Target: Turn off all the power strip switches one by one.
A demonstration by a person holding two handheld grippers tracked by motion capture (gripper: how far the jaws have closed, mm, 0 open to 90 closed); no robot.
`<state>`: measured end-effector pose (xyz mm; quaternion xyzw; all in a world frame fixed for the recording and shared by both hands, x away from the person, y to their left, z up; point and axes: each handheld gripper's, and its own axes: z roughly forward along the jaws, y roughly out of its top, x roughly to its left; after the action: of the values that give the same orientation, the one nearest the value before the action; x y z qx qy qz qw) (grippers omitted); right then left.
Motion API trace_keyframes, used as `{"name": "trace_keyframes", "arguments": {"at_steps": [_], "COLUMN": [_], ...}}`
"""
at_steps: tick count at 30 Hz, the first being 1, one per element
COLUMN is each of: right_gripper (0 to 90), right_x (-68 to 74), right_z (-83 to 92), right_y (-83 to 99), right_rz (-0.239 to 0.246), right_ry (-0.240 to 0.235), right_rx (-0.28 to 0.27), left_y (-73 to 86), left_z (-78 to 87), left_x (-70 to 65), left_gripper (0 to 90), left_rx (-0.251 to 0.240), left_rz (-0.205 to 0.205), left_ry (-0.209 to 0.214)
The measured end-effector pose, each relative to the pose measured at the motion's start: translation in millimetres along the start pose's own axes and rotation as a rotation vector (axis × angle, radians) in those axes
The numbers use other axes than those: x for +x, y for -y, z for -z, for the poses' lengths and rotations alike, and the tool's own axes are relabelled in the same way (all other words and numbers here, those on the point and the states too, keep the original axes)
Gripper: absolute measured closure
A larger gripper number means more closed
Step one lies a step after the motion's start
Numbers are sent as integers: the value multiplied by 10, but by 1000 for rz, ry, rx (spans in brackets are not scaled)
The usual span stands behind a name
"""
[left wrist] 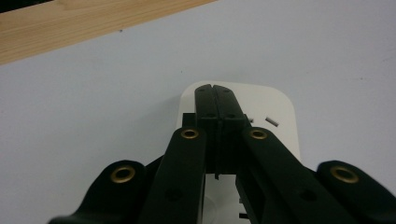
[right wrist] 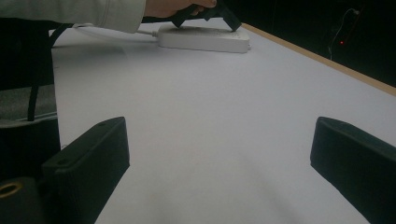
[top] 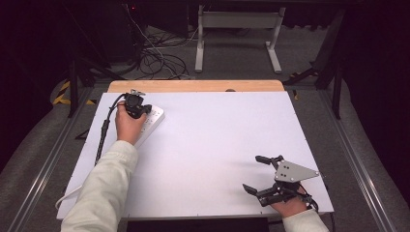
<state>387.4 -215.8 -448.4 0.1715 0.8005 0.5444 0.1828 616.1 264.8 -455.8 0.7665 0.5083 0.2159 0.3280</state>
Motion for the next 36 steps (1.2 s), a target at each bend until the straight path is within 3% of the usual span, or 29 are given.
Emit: {"name": "trace_keyframes", "arguments": {"at_steps": [14,18,21,26,28,29,30,32,33,36], "right_gripper": [54,54,54,54,54,54,54,54,54,54], "right_x": [0,-2,0,-4,-4,-4,-4,-4,-5,-3], "right_z": [-8,-13,-14,-10,-12,-12,-11,-8,-7,0], "right_y": [3,6,5,9,10,10,9,9,9,11], "right_rz": [0,-2,-2,-3,-1,-1,0,0,-1,-1], "right_ry": [-3,-3,-4,-4,-6,-6,-8,-8,-6,-7], "right_rx": [6,8,7,5,6,6,7,6,5,7], "left_y": [4,-7,-2,-2,-3,-2,-7,-19,-17,-10], "left_z": [-10,-14,-17,-21,-25,-26,-27,-41,-46,-33], "left_x": [-5,-58,-51,-78,-61,-58,-75,-181,-203,-135], "left_gripper": [900,900,900,900,900,900,900,900,900,900], "left_rx": [9,22,14,15,12,10,12,25,23,19], "left_rz": [-5,-24,-9,-22,3,13,-8,-88,-94,-37], "left_ry": [-13,-45,-36,-52,-7,-4,-24,-99,-109,-65]}}
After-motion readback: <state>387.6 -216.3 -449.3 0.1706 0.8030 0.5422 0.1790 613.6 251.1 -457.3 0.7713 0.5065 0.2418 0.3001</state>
